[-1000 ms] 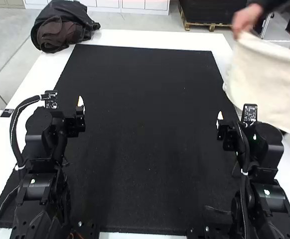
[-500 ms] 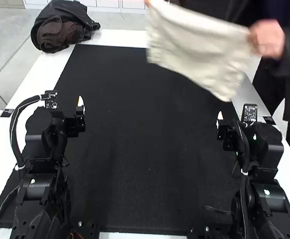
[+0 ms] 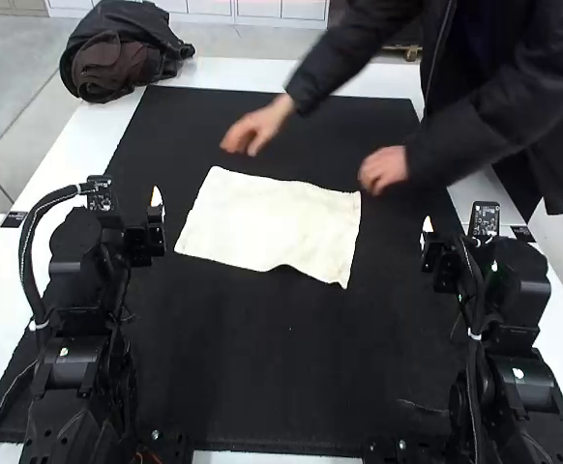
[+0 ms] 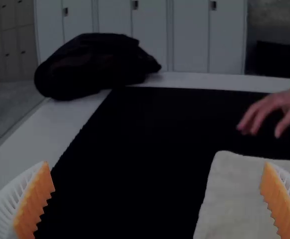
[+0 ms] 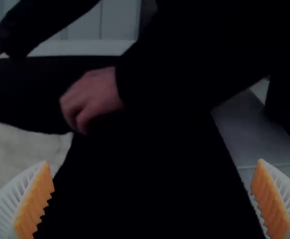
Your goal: Fold the towel.
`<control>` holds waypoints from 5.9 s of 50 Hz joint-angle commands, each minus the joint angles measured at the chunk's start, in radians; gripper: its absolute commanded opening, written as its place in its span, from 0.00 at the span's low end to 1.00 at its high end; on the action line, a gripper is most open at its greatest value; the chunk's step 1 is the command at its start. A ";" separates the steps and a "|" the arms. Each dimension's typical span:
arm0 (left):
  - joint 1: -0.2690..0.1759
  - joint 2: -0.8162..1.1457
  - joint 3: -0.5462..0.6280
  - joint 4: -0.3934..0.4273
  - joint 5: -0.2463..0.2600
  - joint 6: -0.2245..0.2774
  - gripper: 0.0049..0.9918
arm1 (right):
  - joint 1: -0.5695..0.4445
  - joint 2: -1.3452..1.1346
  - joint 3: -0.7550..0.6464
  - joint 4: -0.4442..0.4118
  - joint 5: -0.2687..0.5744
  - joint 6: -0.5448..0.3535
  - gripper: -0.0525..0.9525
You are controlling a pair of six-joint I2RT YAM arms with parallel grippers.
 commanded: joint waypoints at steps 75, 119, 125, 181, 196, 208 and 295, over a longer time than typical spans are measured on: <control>0.006 -0.004 -0.004 0.004 -0.012 -0.006 0.98 | -0.010 -0.008 -0.006 0.002 -0.013 0.011 0.96; 0.006 -0.004 -0.005 0.004 -0.014 -0.006 0.98 | -0.010 -0.008 -0.006 0.002 -0.011 0.011 0.96; 0.006 -0.004 -0.004 0.004 -0.012 -0.006 0.98 | -0.012 -0.008 -0.006 0.002 -0.011 0.011 0.96; 0.008 -0.004 -0.004 0.004 -0.012 -0.006 0.98 | -0.012 -0.008 -0.006 0.002 -0.011 0.011 0.96; 0.008 -0.004 -0.004 0.004 -0.012 -0.006 0.98 | -0.010 -0.008 -0.006 0.000 -0.011 0.011 0.96; 0.009 -0.004 -0.005 0.006 -0.012 -0.006 0.98 | -0.004 -0.008 -0.006 -0.004 -0.097 0.066 0.96; -0.115 1.377 0.567 0.285 0.052 0.057 0.97 | 0.037 1.202 0.453 0.428 0.024 0.135 0.96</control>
